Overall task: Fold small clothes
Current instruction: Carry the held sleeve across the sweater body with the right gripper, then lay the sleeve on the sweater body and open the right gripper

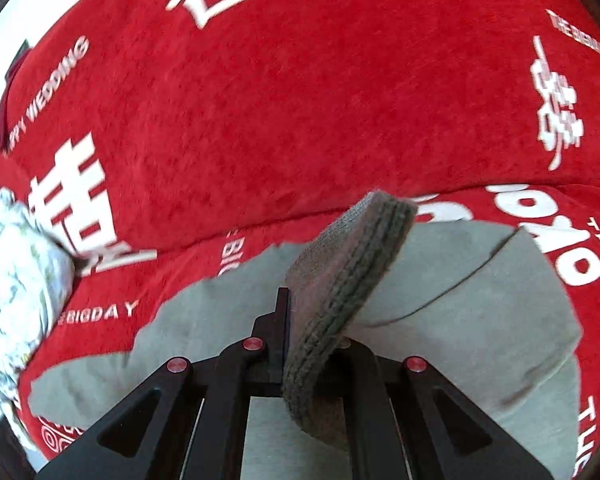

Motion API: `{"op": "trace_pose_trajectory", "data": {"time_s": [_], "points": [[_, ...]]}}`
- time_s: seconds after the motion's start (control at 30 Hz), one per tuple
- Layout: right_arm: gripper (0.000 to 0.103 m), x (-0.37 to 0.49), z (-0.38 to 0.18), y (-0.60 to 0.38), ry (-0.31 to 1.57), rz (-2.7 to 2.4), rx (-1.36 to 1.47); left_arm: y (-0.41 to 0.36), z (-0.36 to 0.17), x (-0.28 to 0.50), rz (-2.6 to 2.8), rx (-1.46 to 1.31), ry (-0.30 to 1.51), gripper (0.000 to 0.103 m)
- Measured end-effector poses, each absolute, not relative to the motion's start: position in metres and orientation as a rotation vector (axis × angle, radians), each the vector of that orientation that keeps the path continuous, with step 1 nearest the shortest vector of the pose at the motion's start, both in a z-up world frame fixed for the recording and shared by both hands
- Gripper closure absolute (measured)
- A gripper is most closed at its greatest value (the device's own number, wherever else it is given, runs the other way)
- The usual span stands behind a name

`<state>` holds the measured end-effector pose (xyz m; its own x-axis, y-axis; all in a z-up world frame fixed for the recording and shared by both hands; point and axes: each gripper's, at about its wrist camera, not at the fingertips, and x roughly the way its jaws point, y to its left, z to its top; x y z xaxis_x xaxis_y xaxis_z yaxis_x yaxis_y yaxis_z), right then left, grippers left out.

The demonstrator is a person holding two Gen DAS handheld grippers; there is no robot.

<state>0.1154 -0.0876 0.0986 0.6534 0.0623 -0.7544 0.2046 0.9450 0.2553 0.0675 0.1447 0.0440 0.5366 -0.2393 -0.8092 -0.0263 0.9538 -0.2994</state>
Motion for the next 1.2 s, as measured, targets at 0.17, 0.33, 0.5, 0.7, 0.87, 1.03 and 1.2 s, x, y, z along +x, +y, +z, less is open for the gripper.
{"op": "trace_pose_trajectory", "data": {"time_s": [0.17,0.33,0.5,0.7,0.87,1.03,1.2], "points": [[0.098,0.127,0.077,-0.061,0.905,-0.047,0.309,0.163,0.041,0.070,-0.093,-0.368,1.005,0.000],[0.093,0.136,0.054,-0.035,0.963,0.039,0.283,0.170,0.042,0.070,-0.079,-0.397,0.996,0.000],[0.029,0.132,0.043,-0.021,1.024,0.177,0.265,0.174,0.044,0.069,-0.065,-0.393,0.986,0.000],[0.019,0.098,0.081,-0.079,0.851,0.199,0.362,0.176,0.043,0.069,-0.060,-0.397,0.987,0.000],[0.018,0.083,0.056,-0.147,0.901,-0.130,0.362,0.170,0.040,0.070,-0.062,-0.381,1.002,0.000],[0.011,0.080,0.016,-0.124,0.966,-0.212,0.195,0.163,0.032,0.071,-0.041,-0.327,1.028,0.000],[0.006,0.080,0.024,-0.041,0.918,0.086,-0.042,0.205,0.032,0.068,0.173,-0.383,0.994,0.000]]}}
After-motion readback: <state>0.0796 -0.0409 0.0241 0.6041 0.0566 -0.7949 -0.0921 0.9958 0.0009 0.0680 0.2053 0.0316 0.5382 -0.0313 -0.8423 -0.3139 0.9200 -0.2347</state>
